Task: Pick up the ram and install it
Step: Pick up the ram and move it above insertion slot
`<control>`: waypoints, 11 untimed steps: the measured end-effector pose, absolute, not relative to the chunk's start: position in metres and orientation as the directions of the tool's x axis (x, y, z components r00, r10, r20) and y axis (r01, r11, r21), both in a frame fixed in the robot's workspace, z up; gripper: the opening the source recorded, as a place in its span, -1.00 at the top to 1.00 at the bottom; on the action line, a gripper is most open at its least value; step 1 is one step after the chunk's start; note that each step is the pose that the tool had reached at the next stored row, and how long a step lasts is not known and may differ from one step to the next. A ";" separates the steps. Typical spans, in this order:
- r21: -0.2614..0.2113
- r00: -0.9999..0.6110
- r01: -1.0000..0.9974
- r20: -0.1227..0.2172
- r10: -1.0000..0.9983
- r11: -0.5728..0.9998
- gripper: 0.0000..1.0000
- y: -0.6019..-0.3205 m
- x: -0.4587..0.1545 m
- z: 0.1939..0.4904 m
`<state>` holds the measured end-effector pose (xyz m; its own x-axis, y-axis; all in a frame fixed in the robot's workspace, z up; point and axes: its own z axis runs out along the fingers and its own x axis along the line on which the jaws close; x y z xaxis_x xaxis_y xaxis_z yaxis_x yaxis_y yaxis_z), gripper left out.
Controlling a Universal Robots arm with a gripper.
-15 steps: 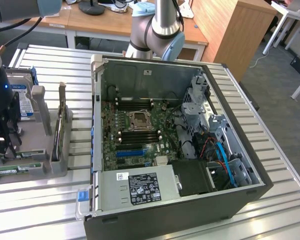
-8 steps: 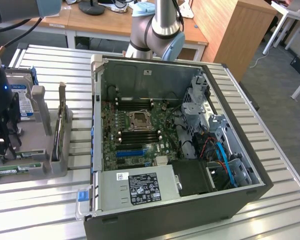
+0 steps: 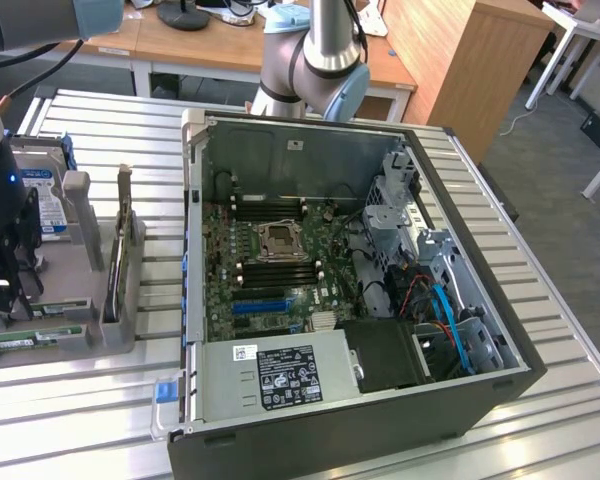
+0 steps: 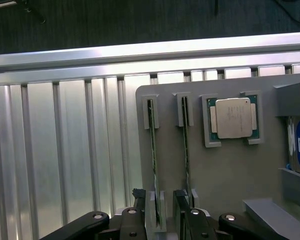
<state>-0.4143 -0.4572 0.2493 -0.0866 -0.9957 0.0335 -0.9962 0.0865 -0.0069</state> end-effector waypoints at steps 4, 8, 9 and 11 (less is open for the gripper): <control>-0.007 -0.087 -0.996 0.033 -0.996 0.086 0.29 -0.457 -0.414 0.249; -0.007 -0.087 -0.996 0.033 -0.996 0.086 0.29 -0.456 -0.414 0.249; -0.007 -0.086 -0.996 0.033 -0.996 0.086 0.29 -0.456 -0.414 0.249; -0.007 -0.087 -0.996 0.033 -0.996 0.086 0.29 -0.456 -0.414 0.249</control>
<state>-0.4142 -0.4561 0.2491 -0.0865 -0.9957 0.0334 -0.9962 0.0863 -0.0070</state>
